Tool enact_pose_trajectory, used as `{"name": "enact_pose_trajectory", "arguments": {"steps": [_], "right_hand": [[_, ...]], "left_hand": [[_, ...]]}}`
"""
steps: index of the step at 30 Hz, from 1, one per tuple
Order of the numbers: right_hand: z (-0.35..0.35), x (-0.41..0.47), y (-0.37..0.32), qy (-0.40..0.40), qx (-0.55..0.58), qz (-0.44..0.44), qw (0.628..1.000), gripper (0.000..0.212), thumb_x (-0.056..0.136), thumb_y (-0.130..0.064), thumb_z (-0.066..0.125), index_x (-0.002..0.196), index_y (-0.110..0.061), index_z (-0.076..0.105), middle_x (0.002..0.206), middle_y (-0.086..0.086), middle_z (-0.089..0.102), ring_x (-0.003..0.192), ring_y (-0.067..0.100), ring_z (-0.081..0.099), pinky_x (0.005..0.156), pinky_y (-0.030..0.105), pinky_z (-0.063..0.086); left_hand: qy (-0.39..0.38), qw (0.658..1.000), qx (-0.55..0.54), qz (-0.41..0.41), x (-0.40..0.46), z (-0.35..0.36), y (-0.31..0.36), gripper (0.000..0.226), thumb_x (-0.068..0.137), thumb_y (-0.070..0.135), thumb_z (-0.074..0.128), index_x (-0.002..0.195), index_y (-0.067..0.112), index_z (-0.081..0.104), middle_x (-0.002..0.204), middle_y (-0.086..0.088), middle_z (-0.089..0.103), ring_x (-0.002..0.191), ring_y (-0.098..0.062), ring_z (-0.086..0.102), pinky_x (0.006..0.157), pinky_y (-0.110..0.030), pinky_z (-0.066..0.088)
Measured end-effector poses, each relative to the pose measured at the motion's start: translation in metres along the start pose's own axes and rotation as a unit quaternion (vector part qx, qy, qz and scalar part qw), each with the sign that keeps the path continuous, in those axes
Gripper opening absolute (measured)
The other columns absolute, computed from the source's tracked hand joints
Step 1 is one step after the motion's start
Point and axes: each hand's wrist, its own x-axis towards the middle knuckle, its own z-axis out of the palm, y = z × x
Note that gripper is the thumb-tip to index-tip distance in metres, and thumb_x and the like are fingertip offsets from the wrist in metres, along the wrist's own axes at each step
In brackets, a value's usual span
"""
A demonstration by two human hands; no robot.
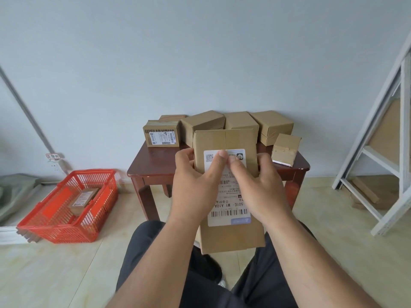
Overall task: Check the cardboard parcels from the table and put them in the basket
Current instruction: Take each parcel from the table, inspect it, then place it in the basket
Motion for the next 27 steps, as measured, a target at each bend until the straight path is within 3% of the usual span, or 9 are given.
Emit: {"name": "enact_pose_trajectory", "arguments": {"steps": [5, 9, 11, 14, 20, 27], "right_hand": [[0.007, 0.015, -0.001, -0.018, 0.019, 0.026, 0.999, 0.044, 0.09, -0.071, 0.064, 0.113, -0.034, 0.059, 0.096, -0.016, 0.073, 0.079, -0.005, 0.069, 0.067, 0.027, 0.053], [0.012, 0.024, 0.006, -0.007, 0.017, 0.034, 0.999, 0.044, 0.09, -0.071, 0.063, 0.113, -0.034, 0.061, 0.093, -0.017, 0.073, 0.079, -0.009, 0.067, 0.063, 0.02, 0.049], [0.013, 0.026, 0.01, 0.002, 0.017, 0.034, 0.999, 0.041, 0.089, -0.069, 0.064, 0.111, -0.035, 0.061, 0.089, -0.019, 0.073, 0.077, -0.012, 0.066, 0.058, 0.015, 0.047], [0.014, 0.029, 0.013, -0.005, 0.015, 0.032, 0.999, 0.04, 0.088, -0.069, 0.065, 0.109, -0.035, 0.06, 0.089, -0.027, 0.073, 0.077, -0.008, 0.069, 0.062, 0.021, 0.05], [0.023, 0.046, 0.014, -0.026, 0.041, 0.036, 0.998, 0.032, 0.092, -0.062, 0.065, 0.114, -0.038, 0.06, 0.093, -0.021, 0.073, 0.079, -0.013, 0.066, 0.069, 0.023, 0.049], [0.033, 0.05, 0.02, -0.051, 0.012, 0.054, 0.997, 0.045, 0.09, -0.076, 0.056, 0.109, -0.035, 0.061, 0.094, -0.016, 0.073, 0.081, -0.006, 0.068, 0.068, 0.025, 0.049]], "left_hand": [[0.004, 1.0, 0.027, -0.016, 0.006, 0.002, -0.004, 0.057, 0.087, 0.061, 0.075, 0.126, 0.028, 0.049, 0.093, 0.011, 0.072, 0.078, 0.0, 0.074, 0.066, -0.028, 0.061], [-0.003, 1.0, 0.017, -0.025, 0.012, 0.006, -0.007, 0.051, 0.088, 0.056, 0.075, 0.124, 0.03, 0.05, 0.099, 0.012, 0.073, 0.081, 0.002, 0.074, 0.064, -0.021, 0.058], [-0.012, 0.999, 0.011, -0.034, 0.018, 0.008, -0.007, 0.052, 0.09, 0.052, 0.075, 0.13, 0.031, 0.05, 0.105, 0.012, 0.074, 0.087, 0.0, 0.075, 0.073, -0.028, 0.063], [-0.019, 0.999, -0.001, -0.036, 0.029, 0.009, -0.007, 0.052, 0.091, 0.053, 0.074, 0.134, 0.034, 0.05, 0.108, 0.013, 0.075, 0.09, -0.001, 0.075, 0.081, -0.032, 0.063], [-0.007, 0.999, -0.016, -0.035, 0.036, 0.008, -0.017, 0.051, 0.091, 0.048, 0.076, 0.133, 0.033, 0.053, 0.103, 0.012, 0.076, 0.086, -0.001, 0.075, 0.065, -0.018, 0.058], [-0.005, 0.999, 0.002, -0.05, 0.04, 0.003, -0.026, 0.05, 0.09, 0.049, 0.077, 0.131, 0.034, 0.052, 0.098, 0.013, 0.075, 0.082, 0.0, 0.075, 0.063, -0.019, 0.059]]}}
